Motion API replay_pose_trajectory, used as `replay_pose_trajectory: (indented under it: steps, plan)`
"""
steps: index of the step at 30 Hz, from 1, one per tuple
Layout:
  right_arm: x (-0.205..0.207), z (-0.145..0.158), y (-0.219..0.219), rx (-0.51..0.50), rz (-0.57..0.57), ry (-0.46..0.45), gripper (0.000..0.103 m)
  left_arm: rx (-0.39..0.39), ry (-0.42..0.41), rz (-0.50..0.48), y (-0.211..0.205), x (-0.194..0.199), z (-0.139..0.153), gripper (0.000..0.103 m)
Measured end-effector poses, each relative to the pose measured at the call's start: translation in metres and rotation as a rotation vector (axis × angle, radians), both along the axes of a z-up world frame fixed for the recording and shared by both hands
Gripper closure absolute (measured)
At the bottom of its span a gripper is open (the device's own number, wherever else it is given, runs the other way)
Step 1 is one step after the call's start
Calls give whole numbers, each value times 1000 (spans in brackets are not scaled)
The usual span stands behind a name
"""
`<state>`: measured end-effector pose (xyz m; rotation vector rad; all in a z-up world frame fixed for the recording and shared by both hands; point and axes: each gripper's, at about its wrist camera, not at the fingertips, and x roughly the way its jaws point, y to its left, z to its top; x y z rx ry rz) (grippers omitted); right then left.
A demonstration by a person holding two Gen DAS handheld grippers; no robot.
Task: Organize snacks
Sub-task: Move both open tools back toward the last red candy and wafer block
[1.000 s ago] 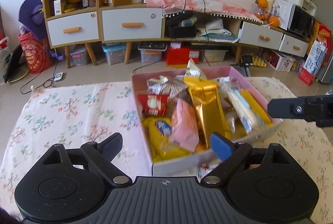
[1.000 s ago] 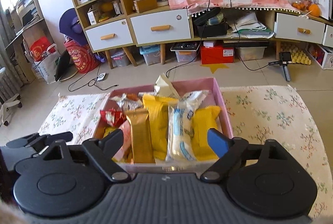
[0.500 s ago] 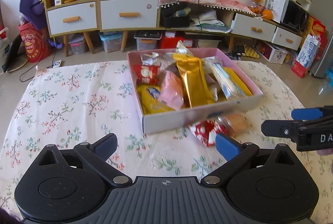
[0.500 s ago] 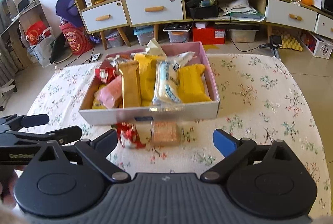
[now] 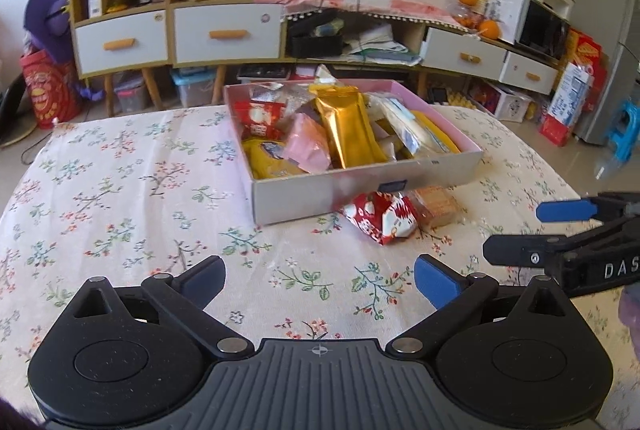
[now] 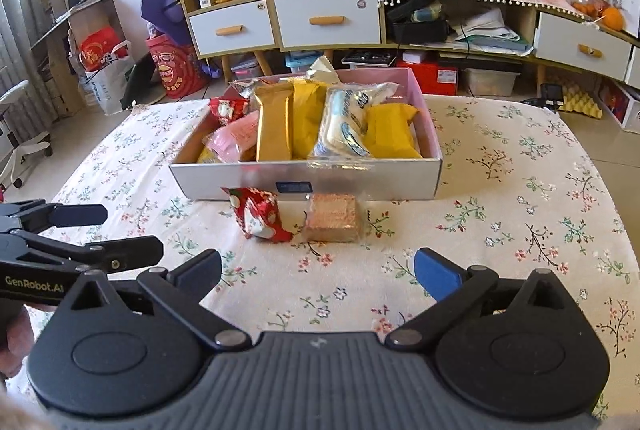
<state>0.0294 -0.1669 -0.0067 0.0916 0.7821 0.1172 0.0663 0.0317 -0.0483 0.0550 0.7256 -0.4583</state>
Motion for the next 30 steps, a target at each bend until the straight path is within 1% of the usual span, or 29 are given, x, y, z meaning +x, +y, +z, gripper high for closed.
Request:
replay_pose_trajectory:
  steps: [6, 9, 17, 20, 23, 24, 25, 26, 27, 28, 30]
  plan:
    - [2, -9, -9, -26, -11, 15, 0, 21, -9, -46, -18, 7, -17, 2]
    - [7, -11, -15, -40, -21, 18, 0, 10, -13, -48, -29, 13, -23, 2]
    - [20, -15, -33, -19, -61, 38, 0, -17, -27, -67, -56, 33, -32, 3]
    - [22, -18, -36, -22, -60, 47, 0, -40, -13, -54, -58, 37, -35, 8]
    - [26, -20, -38, -21, -55, 51, 0, -62, -5, -53, -59, 40, -35, 17]
    - [27, -21, -39, -19, -55, 52, 0, -65, -7, -54, -60, 41, -35, 22]
    - [28, -21, -39, -18, -55, 53, 0, -66, -12, -56, -60, 40, -34, 31]
    - [29, -22, -39, -15, -56, 54, 0, -67, -14, -59, -61, 40, -34, 37]
    - [31, -23, -39, -13, -58, 56, 1, -68, -14, -61, -61, 41, -34, 48]
    - [33, -24, -39, -11, -60, 58, 1, -70, -11, -62, -61, 41, -34, 55]
    - [35, -26, -38, -10, -63, 62, 1, -75, -7, -61, -60, 41, -33, 57]
